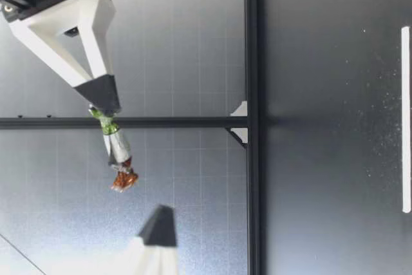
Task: Pick up the candy and unwrap it.
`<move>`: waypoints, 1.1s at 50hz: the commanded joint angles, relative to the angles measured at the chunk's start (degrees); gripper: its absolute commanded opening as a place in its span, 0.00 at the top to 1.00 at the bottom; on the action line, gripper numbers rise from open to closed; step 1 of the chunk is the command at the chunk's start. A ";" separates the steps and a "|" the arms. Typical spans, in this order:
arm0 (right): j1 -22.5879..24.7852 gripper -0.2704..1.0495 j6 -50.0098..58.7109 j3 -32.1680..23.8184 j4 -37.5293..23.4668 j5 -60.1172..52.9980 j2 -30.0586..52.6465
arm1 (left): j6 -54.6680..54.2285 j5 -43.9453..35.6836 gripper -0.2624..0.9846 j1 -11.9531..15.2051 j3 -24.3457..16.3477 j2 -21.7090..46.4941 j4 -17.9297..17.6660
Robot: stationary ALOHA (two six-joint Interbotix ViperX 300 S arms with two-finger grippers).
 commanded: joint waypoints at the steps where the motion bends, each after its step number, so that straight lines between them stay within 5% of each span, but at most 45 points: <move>1: 0.35 0.94 0.53 -0.35 0.09 -1.49 -1.93 | -0.18 -0.18 0.91 0.18 -0.35 -0.97 0.00; 11: 0.62 0.94 1.41 -0.09 0.09 -1.93 -1.76 | 0.00 -0.18 0.80 0.18 -1.41 -0.79 -0.09; 25: 0.97 0.94 1.93 -0.09 0.18 -2.72 -1.05 | -4.13 -0.70 0.32 0.18 -4.39 -0.09 -0.53; 47: 1.32 0.94 1.85 0.09 0.09 -2.90 -0.26 | -8.17 -1.67 0.45 0.18 -6.50 1.32 -0.44; 55: 1.32 0.94 1.85 0.26 0.09 -2.90 -0.18 | -8.17 -2.90 0.59 0.18 -6.50 1.41 -0.26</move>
